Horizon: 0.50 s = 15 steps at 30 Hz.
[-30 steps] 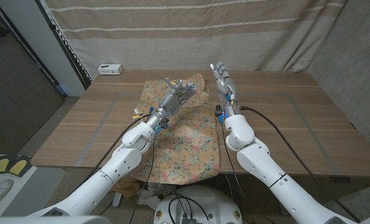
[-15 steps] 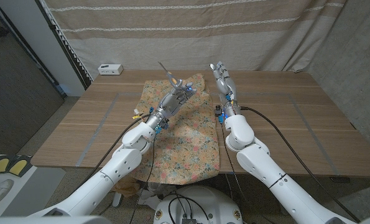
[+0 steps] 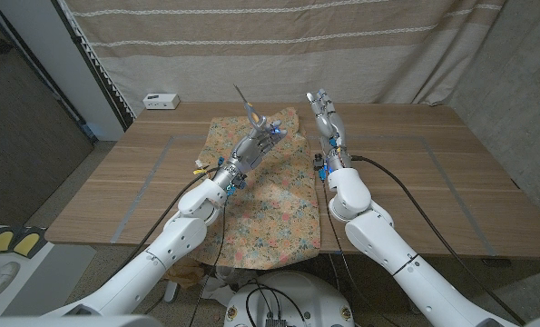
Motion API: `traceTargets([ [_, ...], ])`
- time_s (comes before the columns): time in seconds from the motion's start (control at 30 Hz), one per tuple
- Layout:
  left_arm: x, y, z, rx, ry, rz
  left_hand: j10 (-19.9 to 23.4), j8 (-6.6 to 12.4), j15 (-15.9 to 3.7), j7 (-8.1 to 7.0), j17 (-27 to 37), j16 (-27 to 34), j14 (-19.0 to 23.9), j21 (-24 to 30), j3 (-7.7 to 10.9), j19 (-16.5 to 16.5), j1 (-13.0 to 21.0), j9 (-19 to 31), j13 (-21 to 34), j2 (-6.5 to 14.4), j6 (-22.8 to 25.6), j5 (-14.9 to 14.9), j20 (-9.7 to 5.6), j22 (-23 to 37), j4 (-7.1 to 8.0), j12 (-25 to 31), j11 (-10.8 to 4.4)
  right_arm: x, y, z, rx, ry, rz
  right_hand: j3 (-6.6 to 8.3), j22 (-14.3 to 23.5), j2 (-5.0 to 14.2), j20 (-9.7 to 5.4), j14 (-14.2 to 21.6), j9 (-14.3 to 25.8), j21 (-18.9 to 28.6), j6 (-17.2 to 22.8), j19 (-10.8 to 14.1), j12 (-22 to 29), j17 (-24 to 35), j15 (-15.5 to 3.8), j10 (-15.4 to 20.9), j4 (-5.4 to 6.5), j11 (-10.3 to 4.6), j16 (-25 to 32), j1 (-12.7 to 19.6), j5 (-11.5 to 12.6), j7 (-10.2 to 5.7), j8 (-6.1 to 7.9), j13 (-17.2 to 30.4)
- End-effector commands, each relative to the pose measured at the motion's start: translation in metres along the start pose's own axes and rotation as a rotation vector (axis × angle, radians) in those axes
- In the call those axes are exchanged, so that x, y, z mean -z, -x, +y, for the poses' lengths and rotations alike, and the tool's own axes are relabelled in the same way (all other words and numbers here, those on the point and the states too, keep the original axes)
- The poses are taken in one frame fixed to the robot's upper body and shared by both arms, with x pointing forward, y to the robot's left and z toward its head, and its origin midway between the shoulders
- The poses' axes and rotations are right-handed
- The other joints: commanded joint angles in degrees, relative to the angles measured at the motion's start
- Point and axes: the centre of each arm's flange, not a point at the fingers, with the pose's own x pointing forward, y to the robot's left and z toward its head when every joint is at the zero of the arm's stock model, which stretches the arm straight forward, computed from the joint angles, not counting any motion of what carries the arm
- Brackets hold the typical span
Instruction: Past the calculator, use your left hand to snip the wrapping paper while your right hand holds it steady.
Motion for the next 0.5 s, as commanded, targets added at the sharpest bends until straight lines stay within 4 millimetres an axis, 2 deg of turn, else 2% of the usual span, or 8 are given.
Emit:
traceTargets([
  [0.03,0.0012,0.0039,0.0005,-0.025,-0.005,0.000,1.0,0.03,-9.32,1.10,0.5,0.5,0.5,0.1,-1.00,0.7,-0.8,0.1,1.3,-1.8,-0.1,0.0,-0.89,0.3,0.20,1.0,-0.18,-0.0053,-0.0015,0.0003,0.000,0.009,-0.019,-0.50,0.0,0.16,0.15,-0.7,0.1,0.2,-0.6,-0.2,-0.1,0.0,-0.15,-0.3,-0.17,-0.36,0.2,-0.3,-0.2,-0.24,0.12,0.2],
  [0.17,0.0025,0.0038,0.0017,-0.027,-0.003,0.005,1.1,0.03,-9.38,1.41,0.8,0.6,0.6,0.2,-1.30,1.0,-1.5,0.2,2.0,-2.7,-0.1,-0.2,-0.80,0.3,0.38,1.5,-0.17,-0.0065,-0.0022,0.0008,-0.002,0.012,-0.023,-0.54,0.0,0.15,0.24,-0.8,0.1,0.2,-0.8,-0.2,-0.1,0.0,-0.07,-0.3,-0.16,-0.30,0.2,-0.4,-0.2,-0.16,0.06,0.2],
  [0.27,0.0027,0.0045,0.0030,-0.029,-0.016,0.008,1.7,0.32,-9.33,2.44,1.2,0.8,1.0,0.2,-1.58,1.0,-2.8,0.2,2.9,-4.2,0.7,-0.5,-0.88,0.4,0.76,2.4,-0.19,-0.0080,-0.0029,0.0011,0.001,0.016,-0.031,-0.57,0.0,0.13,0.29,-0.8,0.1,0.2,-0.9,-0.3,-0.1,0.0,-0.06,-0.3,-0.16,-0.28,0.2,-0.4,-0.3,-0.16,0.08,0.2],
  [0.4,0.0047,0.0042,0.0052,-0.032,-0.012,0.017,1.9,0.38,-9.38,2.64,1.3,0.9,1.2,0.2,-1.66,1.1,-3.4,0.2,2.9,-4.9,0.9,-0.7,-0.95,0.4,0.94,2.6,-0.16,-0.0102,-0.0034,0.0015,0.002,0.025,-0.040,-0.58,0.0,0.13,0.24,-0.9,0.1,0.3,-0.9,-0.2,-0.1,0.0,-0.05,-0.3,-0.16,-0.29,0.2,-0.4,-0.3,-0.14,0.10,0.2],
  [0.5,0.0049,0.0023,0.0079,-0.032,-0.014,0.021,2.9,0.33,-9.30,3.25,1.7,1.2,1.7,0.2,-1.76,1.2,-5.0,0.2,2.4,-6.4,1.0,-1.2,-0.84,0.4,1.41,2.7,-0.02,-0.0127,-0.0045,0.0020,0.004,0.030,-0.046,-0.61,0.0,0.11,0.28,-0.9,0.1,0.2,-0.9,-0.3,-0.1,0.0,-0.02,-0.4,-0.16,-0.33,0.2,-0.4,-0.3,-0.13,0.12,0.2],
])
